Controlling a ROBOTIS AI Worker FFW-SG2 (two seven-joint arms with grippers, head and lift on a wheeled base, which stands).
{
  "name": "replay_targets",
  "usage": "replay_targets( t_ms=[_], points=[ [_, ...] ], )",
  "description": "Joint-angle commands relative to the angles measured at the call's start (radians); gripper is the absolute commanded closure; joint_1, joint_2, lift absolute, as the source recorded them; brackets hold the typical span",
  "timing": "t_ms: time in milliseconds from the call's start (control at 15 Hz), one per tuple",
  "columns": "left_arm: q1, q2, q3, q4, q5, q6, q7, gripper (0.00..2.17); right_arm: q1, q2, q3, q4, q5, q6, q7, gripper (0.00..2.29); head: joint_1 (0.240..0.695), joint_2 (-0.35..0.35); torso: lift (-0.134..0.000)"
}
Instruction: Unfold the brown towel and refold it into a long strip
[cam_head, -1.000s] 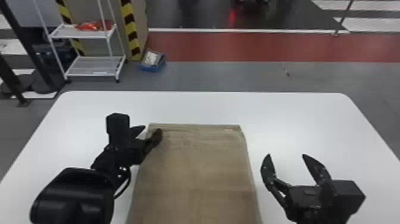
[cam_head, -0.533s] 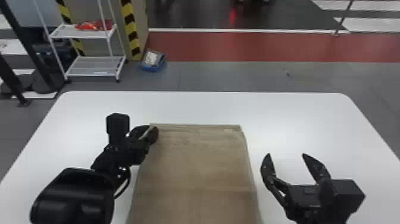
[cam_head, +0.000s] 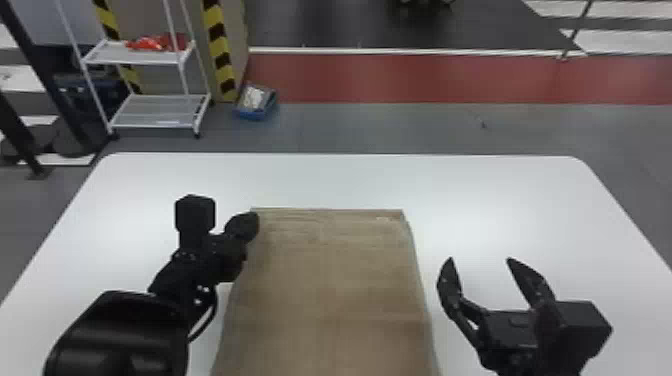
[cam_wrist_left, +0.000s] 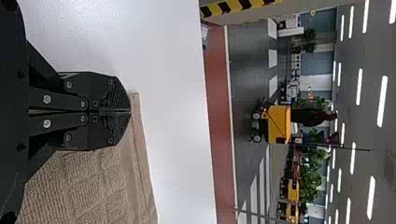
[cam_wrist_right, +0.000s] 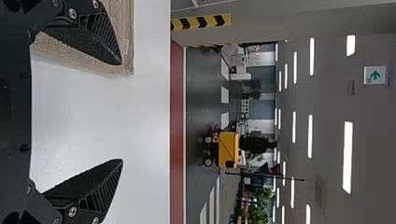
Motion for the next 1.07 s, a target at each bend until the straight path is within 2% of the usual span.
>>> replay_targets(
  t_ms=[0, 267, 400, 467, 533, 600, 733, 867, 1000],
  points=[
    [0.072, 0.0, 0.004, -0.126, 0.0, 0.009, 0.0, 1.44, -0.002, -0.002, 0.002, 0.0, 0.0, 0.0, 0.0, 0.14, 0.695, -0.017, -0.123],
    [0.279, 0.002, -0.016, -0.458, 0.0, 0.009, -0.009, 1.44, -0.017, -0.008, 0.012, 0.009, -0.006, 0.003, 0.0, 0.14, 0.695, -0.031, -0.123],
    [0.3, 0.002, -0.052, -0.504, -0.035, 0.009, -0.003, 1.44, -0.029, -0.017, 0.023, 0.012, -0.008, 0.015, 0.0, 0.14, 0.695, -0.045, -0.123],
    [0.276, 0.0, -0.071, -0.481, -0.066, 0.031, 0.0, 1.25, -0.029, -0.018, 0.026, 0.011, -0.009, 0.012, 0.0, 0.14, 0.695, -0.055, -0.123],
    [0.248, 0.0, -0.074, -0.439, -0.058, 0.049, -0.005, 0.81, -0.029, -0.02, 0.026, 0.011, -0.009, 0.012, 0.0, 0.14, 0.695, -0.065, -0.123],
    [0.225, 0.0, -0.069, -0.398, -0.049, 0.049, -0.011, 0.45, -0.031, -0.018, 0.026, 0.011, -0.009, 0.018, 0.0, 0.14, 0.695, -0.076, -0.123],
    [0.173, -0.002, -0.049, -0.312, -0.035, 0.049, -0.011, 0.26, -0.031, -0.02, 0.026, 0.011, -0.009, 0.025, 0.0, 0.14, 0.695, -0.078, -0.123],
    [0.104, 0.0, -0.023, -0.218, -0.001, 0.055, -0.017, 0.24, -0.031, -0.021, 0.025, 0.009, -0.009, 0.031, -0.002, 0.14, 0.695, -0.068, -0.123],
    [0.039, 0.0, 0.0, -0.128, 0.0, 0.055, -0.021, 0.27, -0.031, -0.021, 0.025, 0.009, -0.009, 0.031, -0.002, 0.14, 0.695, -0.053, -0.123]
  ],
)
